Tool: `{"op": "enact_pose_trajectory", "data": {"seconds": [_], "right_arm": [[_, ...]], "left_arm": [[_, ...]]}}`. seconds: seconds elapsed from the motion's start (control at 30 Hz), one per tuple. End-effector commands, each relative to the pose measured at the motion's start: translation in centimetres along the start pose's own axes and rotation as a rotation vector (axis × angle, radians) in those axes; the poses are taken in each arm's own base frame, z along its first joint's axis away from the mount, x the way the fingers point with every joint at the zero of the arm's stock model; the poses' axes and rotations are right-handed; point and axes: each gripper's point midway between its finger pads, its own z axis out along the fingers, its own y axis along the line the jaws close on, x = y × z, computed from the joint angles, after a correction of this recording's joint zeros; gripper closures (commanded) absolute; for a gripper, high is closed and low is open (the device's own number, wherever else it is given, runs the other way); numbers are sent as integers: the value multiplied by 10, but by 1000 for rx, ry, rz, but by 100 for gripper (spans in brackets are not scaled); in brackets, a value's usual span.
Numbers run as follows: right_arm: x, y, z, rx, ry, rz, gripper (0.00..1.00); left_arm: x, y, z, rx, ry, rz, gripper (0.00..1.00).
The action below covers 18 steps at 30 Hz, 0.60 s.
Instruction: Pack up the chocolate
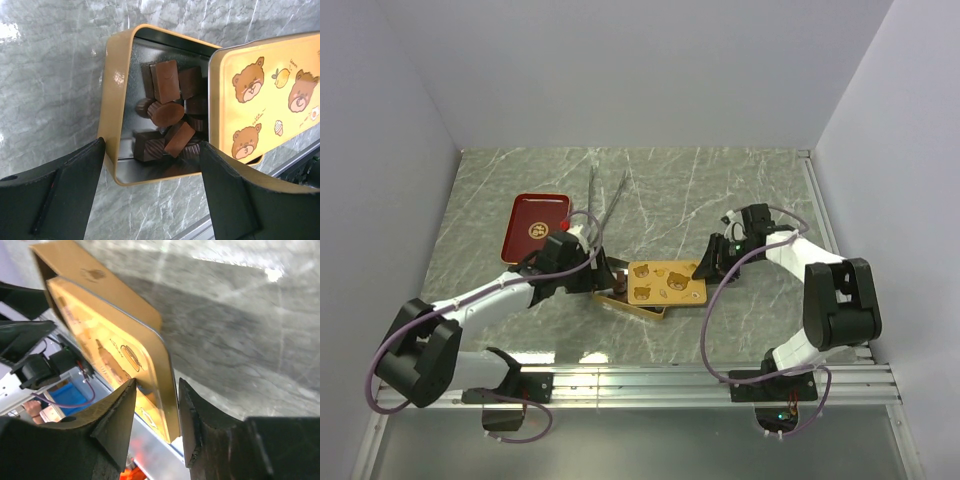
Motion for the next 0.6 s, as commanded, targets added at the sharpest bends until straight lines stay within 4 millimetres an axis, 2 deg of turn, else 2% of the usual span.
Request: {"op": "enact_pose_trajectory", "data": {"seconds": [0.0,0.23,0.57], "right_arm": [[-2,-7,-2,47,13,-7,53],[2,-6,2,41,39,-6,52],[13,6,5,38,93,-51,52]], "left_arm": [[-14,-19,0,54,-24,39,18],[-13,-22,3,58,-15,44,18],[-14,-28,5,67,-5,44,19]]}}
